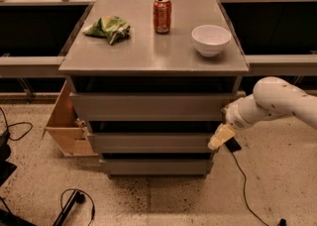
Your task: Close top drawer
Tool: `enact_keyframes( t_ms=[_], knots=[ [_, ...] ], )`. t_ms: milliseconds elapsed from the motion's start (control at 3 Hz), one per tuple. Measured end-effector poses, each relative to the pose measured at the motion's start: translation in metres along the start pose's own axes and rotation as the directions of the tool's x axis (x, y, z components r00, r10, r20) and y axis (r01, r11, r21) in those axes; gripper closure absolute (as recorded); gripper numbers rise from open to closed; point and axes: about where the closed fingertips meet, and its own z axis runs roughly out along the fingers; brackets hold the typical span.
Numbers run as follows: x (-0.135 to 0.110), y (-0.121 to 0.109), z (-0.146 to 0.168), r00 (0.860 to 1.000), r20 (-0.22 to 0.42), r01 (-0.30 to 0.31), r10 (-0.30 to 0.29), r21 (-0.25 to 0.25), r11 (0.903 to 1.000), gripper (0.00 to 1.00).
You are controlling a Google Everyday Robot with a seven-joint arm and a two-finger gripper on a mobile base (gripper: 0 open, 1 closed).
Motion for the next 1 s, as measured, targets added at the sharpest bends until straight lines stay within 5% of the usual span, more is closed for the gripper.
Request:
enact_keyframes(
  t_ms=[667,1000],
  knots=[
    [0.002,0.004,-0.002,1.000,0.000,0.000,0.000,0.000,1.0000,0.00],
    [-0.012,0.039,-0.026,0.996,0.000,0.090,-0.090,-0.006,0.9960,0.00]
  ],
)
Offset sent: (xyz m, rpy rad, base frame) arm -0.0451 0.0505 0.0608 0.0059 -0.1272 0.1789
